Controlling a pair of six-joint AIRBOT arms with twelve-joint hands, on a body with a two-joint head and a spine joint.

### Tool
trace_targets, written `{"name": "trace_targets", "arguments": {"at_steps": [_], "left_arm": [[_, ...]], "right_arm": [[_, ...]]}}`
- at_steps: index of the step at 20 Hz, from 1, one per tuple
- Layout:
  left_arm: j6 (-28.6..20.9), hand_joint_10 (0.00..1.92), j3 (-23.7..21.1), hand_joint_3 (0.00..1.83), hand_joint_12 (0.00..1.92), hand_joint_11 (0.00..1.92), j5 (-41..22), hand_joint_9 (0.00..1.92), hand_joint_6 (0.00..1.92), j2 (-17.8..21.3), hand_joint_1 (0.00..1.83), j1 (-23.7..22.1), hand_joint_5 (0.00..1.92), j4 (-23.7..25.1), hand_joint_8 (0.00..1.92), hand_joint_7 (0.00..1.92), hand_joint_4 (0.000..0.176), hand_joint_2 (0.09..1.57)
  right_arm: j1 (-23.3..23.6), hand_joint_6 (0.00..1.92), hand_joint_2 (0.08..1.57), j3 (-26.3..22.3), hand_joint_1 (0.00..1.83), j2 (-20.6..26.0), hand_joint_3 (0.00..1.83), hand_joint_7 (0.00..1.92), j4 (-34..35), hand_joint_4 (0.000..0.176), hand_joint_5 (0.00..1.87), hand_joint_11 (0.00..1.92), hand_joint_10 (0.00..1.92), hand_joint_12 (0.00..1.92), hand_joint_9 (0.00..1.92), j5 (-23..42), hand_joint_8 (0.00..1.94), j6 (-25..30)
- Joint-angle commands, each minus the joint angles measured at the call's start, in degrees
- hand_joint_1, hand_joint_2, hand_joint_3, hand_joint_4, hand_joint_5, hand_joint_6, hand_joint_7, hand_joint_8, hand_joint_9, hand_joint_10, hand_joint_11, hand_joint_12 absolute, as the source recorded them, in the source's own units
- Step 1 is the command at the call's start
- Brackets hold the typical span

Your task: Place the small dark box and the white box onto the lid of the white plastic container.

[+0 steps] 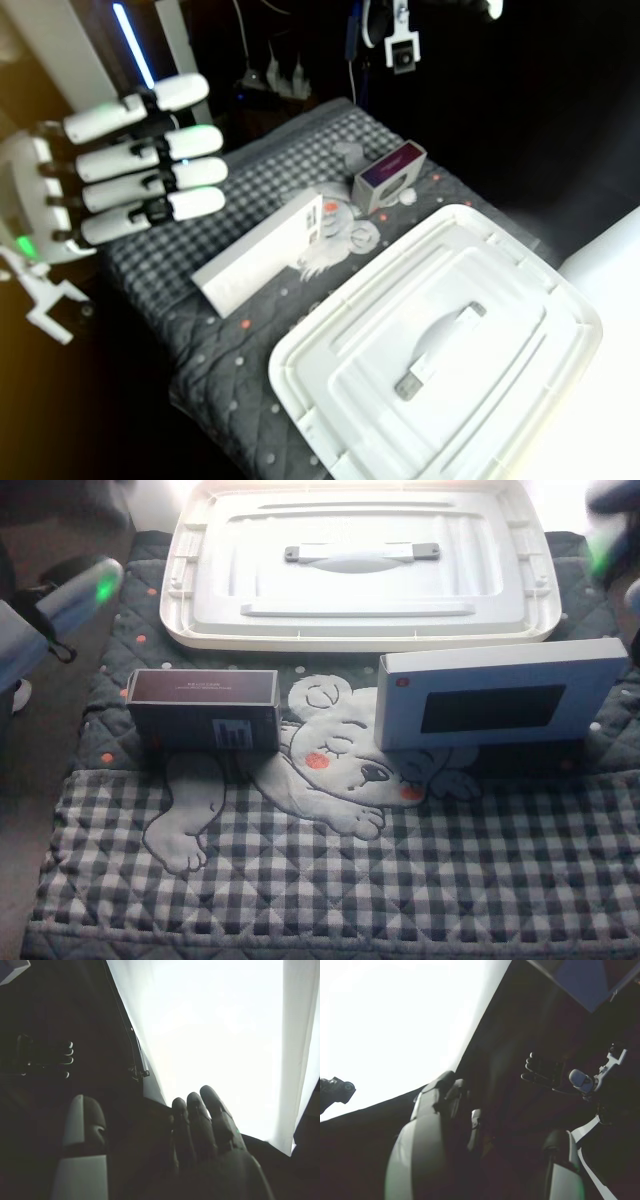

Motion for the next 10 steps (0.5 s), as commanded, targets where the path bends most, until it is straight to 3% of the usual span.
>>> {"name": "trace_targets", "arguments": {"at_steps": [1,2,4,6,8,9,10], "left_arm": [[-0.3,0.18,0.1,0.00,0.75,0.67,-6.8,1.06,1.44,0.2,1.05,-0.5,0.67,0.4,0.54,0.95,0.000,1.29],[-0.3,0.16,0.1,0.00,0.81,0.68,-6.8,1.07,1.47,0.2,1.13,-0.5,0.64,0.4,1.12,0.85,0.000,1.27],[-0.3,0.11,0.1,0.00,0.78,0.66,-6.8,1.06,1.50,0.2,1.03,-0.5,0.63,0.4,0.72,0.82,0.000,1.31],[-0.3,0.12,0.1,0.00,0.88,0.64,-6.8,1.08,1.49,0.2,0.99,-0.5,0.64,0.4,0.72,0.85,0.000,1.31],[-0.3,0.12,0.1,0.00,0.88,0.62,-6.8,1.07,1.49,0.2,1.03,-0.5,0.63,0.4,0.71,0.83,0.000,1.31],[-0.3,0.11,0.1,0.00,0.81,0.65,-6.8,1.08,1.48,0.2,1.04,-0.5,0.64,0.4,0.68,0.84,0.000,1.30],[-0.3,0.07,0.1,0.00,0.69,0.68,-6.8,1.08,1.50,0.2,1.00,-0.5,0.63,0.4,0.57,0.89,0.000,1.32]], "right_arm": [[0.1,1.70,1.40,0.0,0.95,0.4,0.00,0.98,1.2,0.000,0.52,0.88,1.65,1.86,0.98,6.6,1.36,0.4],[0.1,1.69,1.40,0.0,0.96,0.4,0.00,0.96,1.2,0.000,0.52,0.84,1.69,1.90,0.95,6.6,1.39,0.4],[0.1,1.71,1.41,0.0,0.94,0.4,0.00,0.96,1.2,0.000,0.50,0.84,1.71,1.88,0.95,6.6,1.42,0.4],[0.1,1.71,1.41,0.0,0.94,0.5,0.00,1.05,1.2,0.000,0.50,0.97,1.56,1.71,1.06,6.6,1.27,0.4],[0.1,1.69,1.40,0.0,0.93,0.5,0.00,1.05,1.2,0.000,0.52,0.97,1.58,1.80,1.07,6.6,1.26,0.4],[0.1,1.64,1.37,0.0,0.98,0.5,0.00,1.01,1.2,0.000,0.56,0.92,1.59,1.82,1.02,6.6,1.27,0.4],[0.1,1.81,1.46,0.0,0.91,0.5,0.01,0.93,1.2,0.000,0.43,0.97,1.59,1.77,0.99,6.6,1.30,0.4]]}}
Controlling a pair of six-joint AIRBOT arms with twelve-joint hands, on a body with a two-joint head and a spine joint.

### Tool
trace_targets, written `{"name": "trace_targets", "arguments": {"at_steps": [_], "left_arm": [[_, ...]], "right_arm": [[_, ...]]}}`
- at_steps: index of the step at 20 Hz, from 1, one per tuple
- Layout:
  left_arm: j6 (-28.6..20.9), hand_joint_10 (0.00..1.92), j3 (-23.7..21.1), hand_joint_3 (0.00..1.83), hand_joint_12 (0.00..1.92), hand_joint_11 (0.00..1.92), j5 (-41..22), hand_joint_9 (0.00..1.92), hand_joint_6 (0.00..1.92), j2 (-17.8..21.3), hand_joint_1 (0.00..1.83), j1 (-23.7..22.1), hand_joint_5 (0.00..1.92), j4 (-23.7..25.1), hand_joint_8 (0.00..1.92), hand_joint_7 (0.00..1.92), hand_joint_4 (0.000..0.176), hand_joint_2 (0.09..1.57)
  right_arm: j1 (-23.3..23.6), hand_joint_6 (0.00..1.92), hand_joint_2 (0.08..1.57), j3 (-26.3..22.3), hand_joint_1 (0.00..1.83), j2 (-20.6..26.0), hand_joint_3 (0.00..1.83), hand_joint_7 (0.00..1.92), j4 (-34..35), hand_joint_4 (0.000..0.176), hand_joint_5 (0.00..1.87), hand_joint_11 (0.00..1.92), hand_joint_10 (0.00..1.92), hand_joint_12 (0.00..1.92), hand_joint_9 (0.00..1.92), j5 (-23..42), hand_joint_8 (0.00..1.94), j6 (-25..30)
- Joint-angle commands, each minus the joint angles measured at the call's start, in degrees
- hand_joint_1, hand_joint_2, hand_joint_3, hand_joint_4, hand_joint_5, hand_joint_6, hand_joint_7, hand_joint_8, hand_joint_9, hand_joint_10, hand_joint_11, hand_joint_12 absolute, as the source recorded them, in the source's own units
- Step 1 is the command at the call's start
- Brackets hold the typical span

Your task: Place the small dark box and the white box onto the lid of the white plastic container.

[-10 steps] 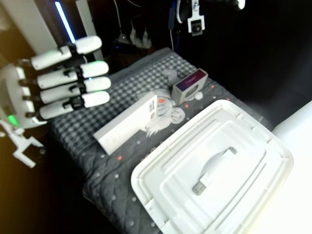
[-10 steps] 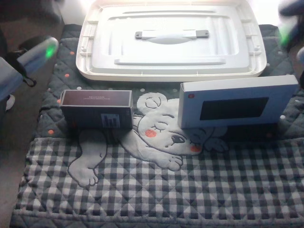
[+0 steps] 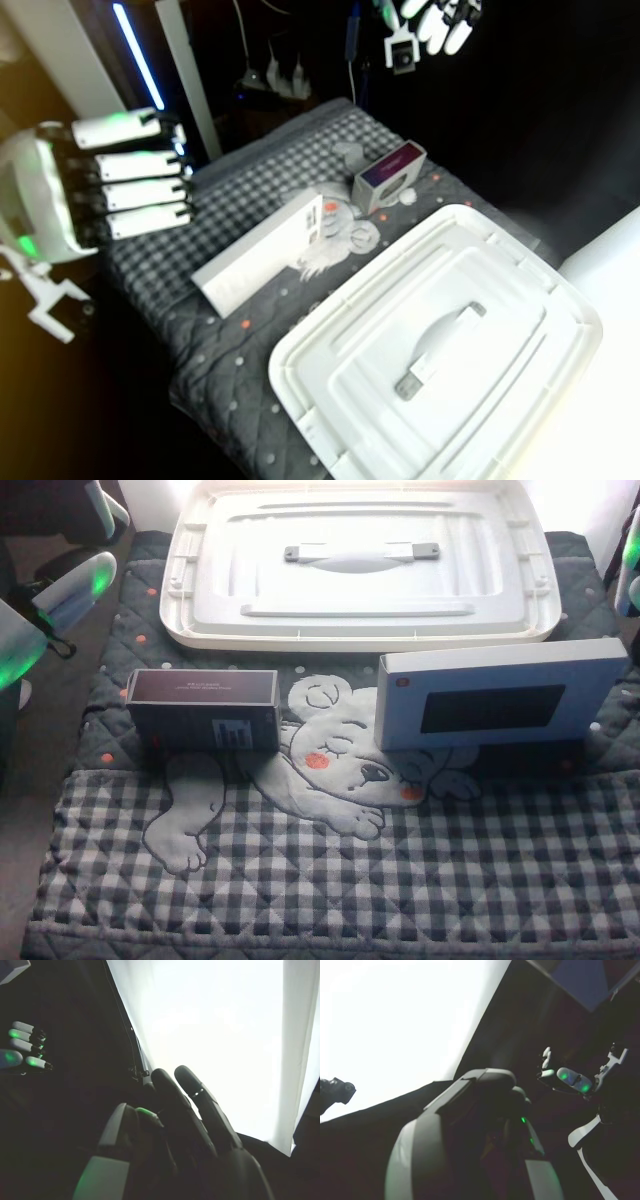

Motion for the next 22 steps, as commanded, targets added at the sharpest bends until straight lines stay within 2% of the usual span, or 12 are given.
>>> {"name": "trace_targets", "arguments": {"at_steps": [1,2,3,4,6,7,9,10,11,15,21,22], "left_arm": [[-0.3,0.04,0.1,0.00,0.74,0.61,-6.5,1.05,1.53,0.3,1.00,-0.4,0.61,0.4,0.48,0.89,0.000,1.33],[-0.3,0.02,0.1,0.00,0.78,0.57,-6.5,1.03,1.58,0.3,1.00,-0.4,0.57,0.4,0.46,0.86,0.000,1.36],[-0.3,0.02,0.1,0.00,0.84,0.54,-6.5,1.03,1.55,0.3,1.09,-0.4,0.62,0.4,1.18,0.76,0.000,1.30],[-0.3,0.01,0.1,0.00,0.85,0.48,-6.5,0.99,1.55,0.3,1.03,-0.4,0.60,0.4,0.89,0.69,0.000,1.33],[-0.3,0.04,0.1,0.00,0.80,0.60,-6.5,1.06,1.54,0.3,0.99,-0.4,0.60,0.4,0.51,0.86,0.000,1.33],[-0.3,0.03,0.1,0.00,0.75,0.61,-6.5,1.05,1.53,0.3,0.97,-0.4,0.61,0.4,0.42,0.91,0.000,1.33],[-0.3,0.03,0.1,0.00,0.78,0.68,-6.5,1.10,1.54,0.3,0.92,-0.4,0.61,0.4,0.30,0.95,0.000,1.33],[-0.3,0.03,0.1,0.00,0.84,0.65,-6.5,1.11,1.52,0.3,0.95,-0.4,0.62,0.4,0.30,0.96,0.000,1.32],[-0.3,0.02,0.1,0.00,0.91,0.59,-6.5,1.07,1.52,0.3,0.93,-0.4,0.62,0.4,0.30,0.94,0.000,1.32],[-0.3,0.04,0.1,0.00,0.96,0.59,-6.5,1.11,1.53,0.3,0.92,-0.4,0.62,0.4,0.67,0.87,0.000,1.33],[-0.3,0.06,0.1,0.00,0.96,0.59,-6.5,1.10,1.55,0.3,0.91,-0.4,0.60,0.4,0.60,0.86,0.000,1.33],[-0.3,0.07,0.1,0.00,0.95,0.61,-6.5,1.11,1.60,0.3,0.85,-0.4,0.57,0.4,0.63,0.83,0.032,1.36]], "right_arm": [[0.1,1.68,1.39,0.0,0.94,0.5,0.00,0.97,1.2,0.000,0.54,0.89,1.64,1.87,0.98,6.6,1.33,0.4],[0.1,1.62,1.36,0.0,0.99,0.5,0.00,0.99,1.2,0.000,0.58,0.91,1.73,1.91,0.99,6.6,1.39,0.4],[0.1,1.70,1.40,0.0,0.96,0.5,0.00,0.99,1.2,0.000,0.52,0.94,1.70,1.87,1.00,6.6,1.42,0.4],[0.1,1.74,1.42,0.0,0.94,0.5,0.00,0.92,1.2,0.000,0.49,0.89,1.70,1.89,0.95,6.6,1.43,0.4],[0.1,1.78,1.44,0.0,0.90,0.5,0.00,0.84,1.2,0.000,0.47,0.84,1.71,1.92,0.87,6.6,1.46,0.4],[0.1,1.63,1.37,0.0,0.95,0.5,0.00,0.91,1.2,0.000,0.57,0.81,1.67,1.92,0.90,6.6,1.42,0.4],[0.1,1.67,1.38,0.0,0.99,0.5,0.00,0.94,1.2,0.000,0.55,0.95,1.78,1.92,0.97,6.6,1.55,0.4],[0.1,1.71,1.40,0.0,0.96,0.5,0.01,0.85,1.2,0.000,0.52,0.87,1.86,1.92,0.85,6.6,1.57,0.4],[0.1,1.59,1.34,0.0,1.01,0.5,0.00,1.01,1.2,0.000,0.62,1.00,1.90,1.92,1.00,6.6,1.61,0.4],[0.1,1.71,1.39,0.1,0.96,0.5,0.01,1.03,1.2,0.000,0.53,1.00,1.79,1.85,1.03,6.6,1.65,0.4],[0.1,1.62,1.35,0.1,1.00,0.5,0.00,1.03,1.2,0.000,0.60,1.05,1.71,1.84,1.10,6.6,1.51,0.4],[0.1,1.61,1.35,0.1,1.01,0.5,0.00,1.05,1.2,0.000,0.60,1.00,1.69,1.81,1.08,6.6,1.51,0.4]]}}
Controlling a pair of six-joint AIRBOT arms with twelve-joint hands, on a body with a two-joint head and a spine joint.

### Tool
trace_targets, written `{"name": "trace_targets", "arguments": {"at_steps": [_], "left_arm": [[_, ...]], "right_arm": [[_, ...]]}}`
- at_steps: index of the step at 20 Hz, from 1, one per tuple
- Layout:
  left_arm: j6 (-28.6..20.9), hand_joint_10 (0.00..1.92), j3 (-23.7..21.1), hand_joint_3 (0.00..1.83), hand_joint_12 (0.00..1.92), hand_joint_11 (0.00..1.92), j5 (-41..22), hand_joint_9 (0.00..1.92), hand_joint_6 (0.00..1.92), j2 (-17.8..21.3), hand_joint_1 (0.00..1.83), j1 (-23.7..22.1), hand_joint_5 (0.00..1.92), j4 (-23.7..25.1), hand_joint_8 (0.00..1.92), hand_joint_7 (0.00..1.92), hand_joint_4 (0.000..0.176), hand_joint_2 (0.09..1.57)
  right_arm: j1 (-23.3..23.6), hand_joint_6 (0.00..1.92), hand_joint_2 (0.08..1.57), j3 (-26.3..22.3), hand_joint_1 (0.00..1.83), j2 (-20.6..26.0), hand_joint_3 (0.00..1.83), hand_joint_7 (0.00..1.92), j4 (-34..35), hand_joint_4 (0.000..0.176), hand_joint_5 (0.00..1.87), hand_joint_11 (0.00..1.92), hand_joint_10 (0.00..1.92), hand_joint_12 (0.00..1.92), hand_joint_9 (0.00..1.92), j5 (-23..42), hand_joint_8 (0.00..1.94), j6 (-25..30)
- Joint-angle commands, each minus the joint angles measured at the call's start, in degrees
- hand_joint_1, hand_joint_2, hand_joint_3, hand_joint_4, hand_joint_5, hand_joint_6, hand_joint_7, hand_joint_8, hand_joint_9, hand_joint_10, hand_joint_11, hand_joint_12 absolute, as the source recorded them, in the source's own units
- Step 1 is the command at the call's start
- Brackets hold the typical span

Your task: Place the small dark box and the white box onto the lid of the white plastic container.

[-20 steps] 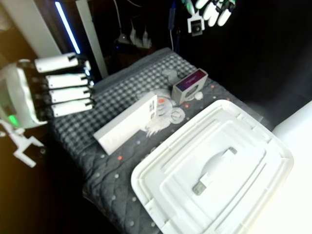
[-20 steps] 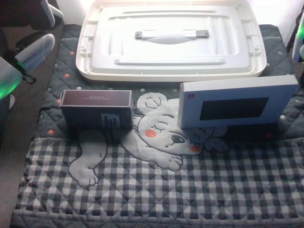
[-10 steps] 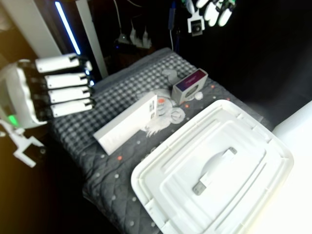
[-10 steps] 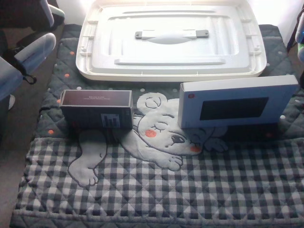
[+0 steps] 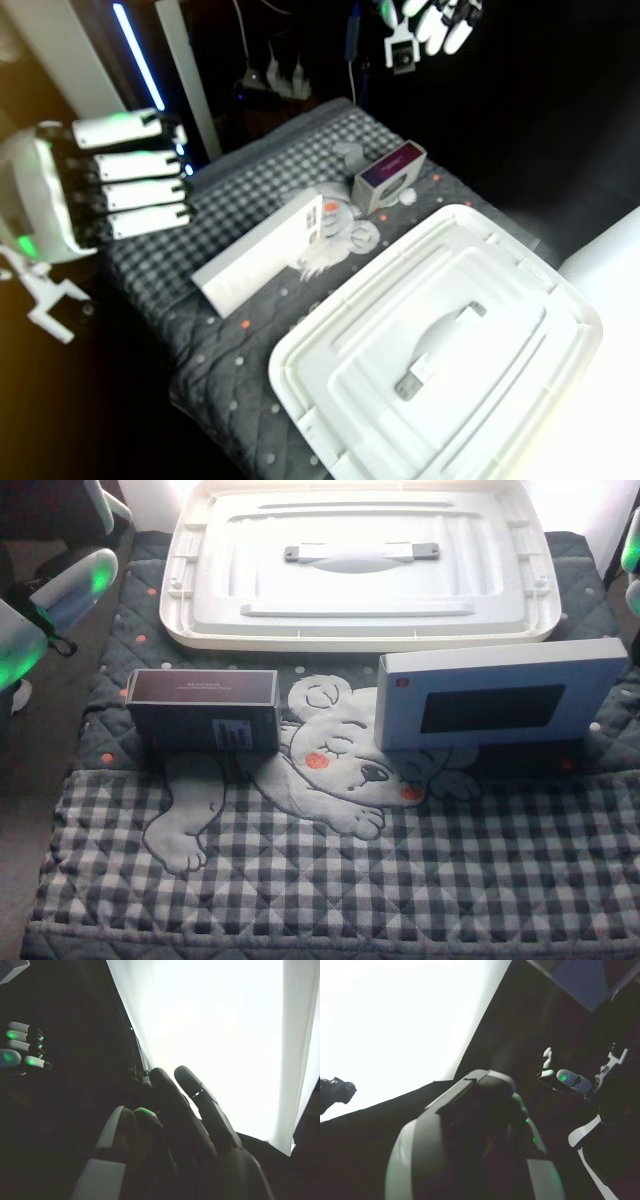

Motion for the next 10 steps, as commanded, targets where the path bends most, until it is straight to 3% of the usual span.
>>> {"name": "trace_targets", "arguments": {"at_steps": [1,2,4,5,6,7,8,9,10], "left_arm": [[-0.3,0.08,0.1,0.00,1.03,0.55,-6.5,1.09,1.51,0.3,0.94,-0.5,0.63,0.4,0.66,0.83,0.000,1.32],[-0.3,0.11,0.1,0.00,1.11,0.53,-6.5,1.06,1.55,0.3,0.92,-0.4,0.60,0.4,0.75,0.77,0.000,1.33],[-0.3,0.34,0.2,0.00,1.10,0.52,-6.5,0.95,1.58,0.3,0.92,-0.5,0.58,0.4,0.91,0.73,0.000,1.35],[-0.3,0.38,0.3,0.00,1.05,0.50,-6.5,0.95,1.50,0.3,0.95,-0.5,0.64,0.4,0.88,0.80,0.000,1.31],[-0.3,0.53,0.5,0.01,1.17,0.33,-6.5,0.78,1.56,0.5,0.85,-0.6,0.60,0.4,0.91,0.70,0.062,1.33],[0.7,0.47,0.6,0.00,1.21,0.12,-6.5,0.63,1.61,0.8,0.79,-0.6,0.56,0.4,0.75,0.60,0.129,1.35],[1.4,0.36,0.5,0.00,1.09,0.06,-6.5,0.61,1.57,1.1,0.79,-0.6,0.58,0.4,0.57,0.60,0.167,1.33],[2.3,0.19,0.4,0.00,0.92,0.01,-6.5,0.58,1.57,1.3,0.79,-0.6,0.58,0.4,0.38,0.60,0.174,1.33],[3.1,0.07,0.6,0.00,0.59,0.04,-6.5,0.54,0.87,1.4,0.66,-0.5,0.37,0.4,0.17,0.61,0.026,1.20]], "right_arm": [[0.1,1.65,1.36,0.1,0.99,0.5,0.00,1.01,1.2,0.000,0.57,0.97,1.71,1.83,1.03,6.6,1.57,0.4],[0.1,1.79,1.44,0.1,0.88,0.5,0.01,0.85,1.2,0.000,0.47,0.90,1.84,1.90,0.92,6.6,1.70,0.4],[0.1,1.52,1.31,0.1,0.99,0.5,0.00,1.04,1.5,0.000,0.68,0.96,1.75,1.89,1.04,6.6,1.59,0.4],[0.1,1.56,1.33,0.1,1.02,0.6,0.00,0.90,1.6,0.000,0.63,0.82,1.81,1.91,0.89,6.6,1.67,0.4],[0.1,1.36,1.27,0.1,1.13,0.6,0.00,0.83,1.7,0.000,0.68,0.47,1.53,1.74,0.71,6.6,1.50,0.4],[0.1,1.43,1.31,0.2,1.10,0.6,0.00,0.67,1.8,0.000,0.63,0.24,1.52,1.70,0.50,6.6,1.63,0.4],[0.1,1.41,1.20,0.2,0.99,0.6,0.00,0.40,1.8,0.000,0.30,0.30,1.33,1.41,0.46,6.6,1.40,0.4],[0.1,1.28,1.20,0.4,0.87,0.4,0.00,0.42,1.9,0.000,0.27,0.29,1.17,1.22,0.53,6.6,1.18,0.4],[0.1,0.93,1.15,1.1,0.82,-0.2,0.00,0.57,2.0,0.000,0.40,0.29,0.78,1.07,0.59,6.6,0.79,0.4]]}}
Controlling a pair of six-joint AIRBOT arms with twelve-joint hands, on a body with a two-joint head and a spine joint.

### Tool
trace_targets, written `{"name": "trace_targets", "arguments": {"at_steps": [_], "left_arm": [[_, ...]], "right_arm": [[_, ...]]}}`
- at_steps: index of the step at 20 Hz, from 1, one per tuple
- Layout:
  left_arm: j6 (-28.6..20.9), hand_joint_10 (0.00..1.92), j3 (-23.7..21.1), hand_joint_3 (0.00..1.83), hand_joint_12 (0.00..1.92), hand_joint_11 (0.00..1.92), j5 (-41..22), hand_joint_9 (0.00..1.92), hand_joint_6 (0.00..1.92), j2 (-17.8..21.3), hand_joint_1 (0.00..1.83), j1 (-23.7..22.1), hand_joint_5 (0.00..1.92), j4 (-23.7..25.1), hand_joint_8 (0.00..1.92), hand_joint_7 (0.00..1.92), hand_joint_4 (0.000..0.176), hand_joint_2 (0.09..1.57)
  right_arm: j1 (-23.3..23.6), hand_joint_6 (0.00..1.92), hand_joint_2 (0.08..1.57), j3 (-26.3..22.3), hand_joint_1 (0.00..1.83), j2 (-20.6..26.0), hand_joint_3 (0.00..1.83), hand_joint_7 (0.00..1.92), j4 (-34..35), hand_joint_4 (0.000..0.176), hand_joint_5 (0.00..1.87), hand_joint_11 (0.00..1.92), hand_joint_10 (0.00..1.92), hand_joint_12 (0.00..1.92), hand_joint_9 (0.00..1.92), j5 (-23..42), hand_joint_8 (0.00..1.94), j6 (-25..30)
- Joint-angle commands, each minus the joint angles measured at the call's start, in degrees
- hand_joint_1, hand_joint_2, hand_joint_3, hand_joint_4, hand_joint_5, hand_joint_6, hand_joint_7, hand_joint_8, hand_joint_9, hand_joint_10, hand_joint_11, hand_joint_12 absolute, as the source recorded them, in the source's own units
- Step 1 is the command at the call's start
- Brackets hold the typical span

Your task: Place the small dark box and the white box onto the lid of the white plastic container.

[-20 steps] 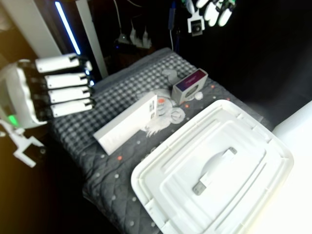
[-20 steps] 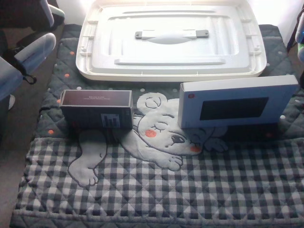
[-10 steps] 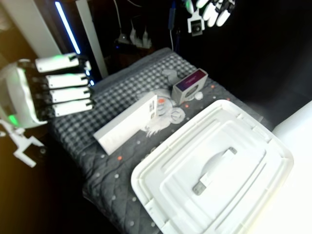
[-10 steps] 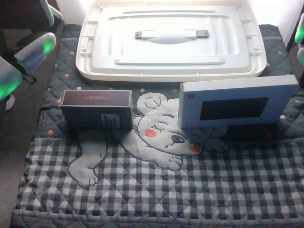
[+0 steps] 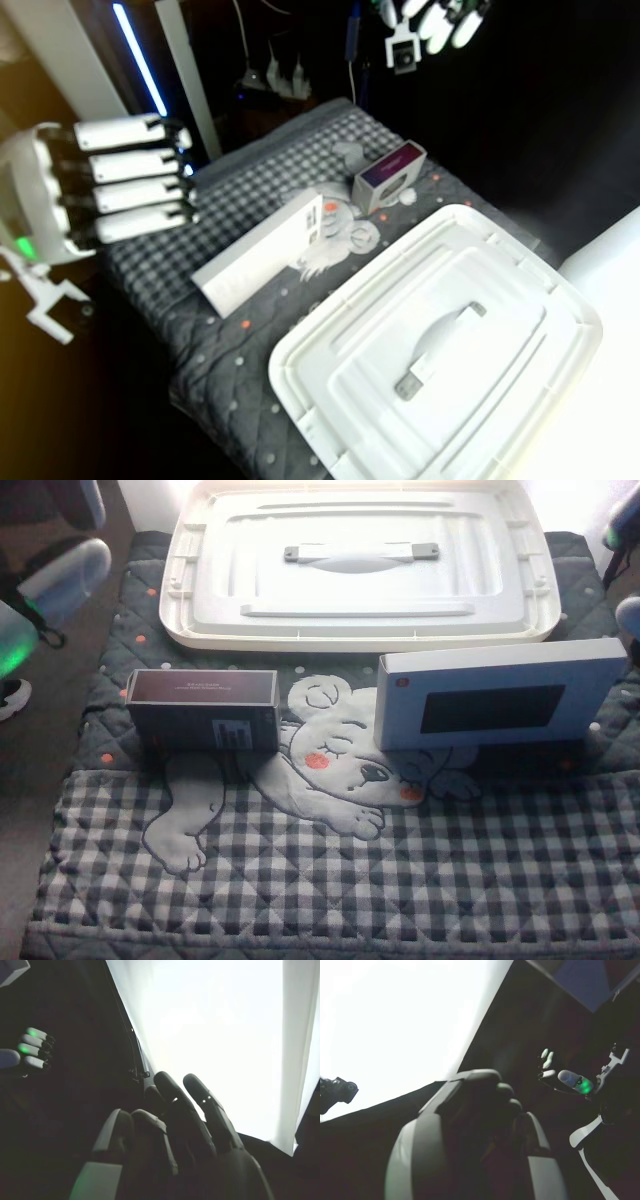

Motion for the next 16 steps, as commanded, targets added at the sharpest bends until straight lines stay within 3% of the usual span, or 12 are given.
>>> {"name": "trace_targets", "arguments": {"at_steps": [1,2,3,4,6,8,10,12,14,16], "left_arm": [[0.4,0.01,1.1,0.00,0.41,0.06,-5.1,0.35,0.33,-0.5,0.47,-0.4,0.30,0.1,0.04,0.41,0.000,1.22],[0.3,0.00,1.7,0.00,0.30,0.12,-4.3,0.30,0.09,-0.9,0.48,-0.4,0.28,-0.2,0.01,0.34,0.000,1.20],[-0.4,0.01,3.3,0.00,0.28,0.22,-1.8,0.37,0.03,-1.8,0.55,-0.4,0.34,-0.5,0.01,0.41,0.000,1.08],[-0.7,0.00,4.0,0.00,0.27,0.22,0.3,0.36,0.01,-2.1,0.56,-0.5,0.33,-0.5,0.00,0.40,0.000,1.05],[-0.7,0.01,4.9,0.00,0.23,0.20,5.8,0.38,0.00,-2.5,0.68,-1.7,0.35,0.4,0.00,0.41,0.000,0.94],[-0.7,0.00,5.6,0.00,0.21,0.18,9.8,0.35,0.00,-3.3,0.74,-3.2,0.36,2.0,0.00,0.38,0.000,0.87],[-1.0,0.00,6.8,0.00,0.19,0.12,14.7,0.29,0.00,-4.3,0.86,-4.6,0.31,3.6,0.00,0.31,0.000,0.80],[-1.9,0.01,8.0,0.00,0.20,0.15,19.2,0.31,0.00,-5.5,0.91,-5.7,0.31,5.2,0.00,0.31,0.000,0.79],[-2.3,0.00,9.0,0.00,0.20,0.14,23.3,0.29,0.00,-6.5,0.92,-6.7,0.28,6.4,0.00,0.28,0.000,0.81],[-2.9,0.01,10.1,0.00,0.22,0.17,27.2,0.28,0.00,-7.3,0.82,-7.5,0.27,7.4,0.00,0.27,0.000,0.81]], "right_arm": [[-0.1,0.63,1.15,1.2,0.56,-0.5,0.00,0.49,1.4,0.000,0.27,0.21,0.39,0.98,0.52,6.1,0.38,0.4],[-0.3,0.43,1.13,1.6,0.39,-0.8,0.00,0.48,1.4,0.000,0.24,0.12,0.18,0.99,0.49,6.1,0.15,0.4],[-0.7,0.25,1.05,2.5,0.46,-1.4,0.00,0.45,1.5,0.000,0.24,0.05,0.08,1.04,0.47,6.1,0.05,0.4],[-0.8,0.12,0.95,3.1,0.51,-1.8,0.00,0.41,1.4,0.000,0.23,0.01,0.03,1.01,0.42,5.4,0.01,0.4],[-0.8,0.08,0.92,3.8,0.72,-1.9,0.00,0.39,1.3,0.000,0.31,0.00,0.00,0.67,0.32,2.4,0.00,0.4],[-0.7,0.04,0.97,4.2,0.88,-1.8,0.01,0.37,1.0,0.000,0.30,0.00,0.00,0.53,0.30,-0.6,0.00,0.4],[-0.7,0.02,0.83,5.3,1.02,-2.6,0.00,0.41,0.6,0.000,0.35,0.00,0.01,0.63,0.35,-4.2,0.01,0.4],[-0.7,0.01,0.82,6.6,1.09,-3.4,0.00,0.41,0.3,0.000,0.37,0.00,0.01,0.65,0.37,-7.3,0.00,0.4],[-0.7,0.00,0.76,7.6,1.03,-3.8,0.00,0.36,-0.4,0.017,0.37,0.00,0.00,0.66,0.31,-10.5,0.00,0.4],[-0.7,0.00,0.66,8.6,0.98,-4.5,0.00,0.33,-1.1,0.032,0.30,0.00,0.00,0.50,0.27,-12.6,0.00,0.4]]}}
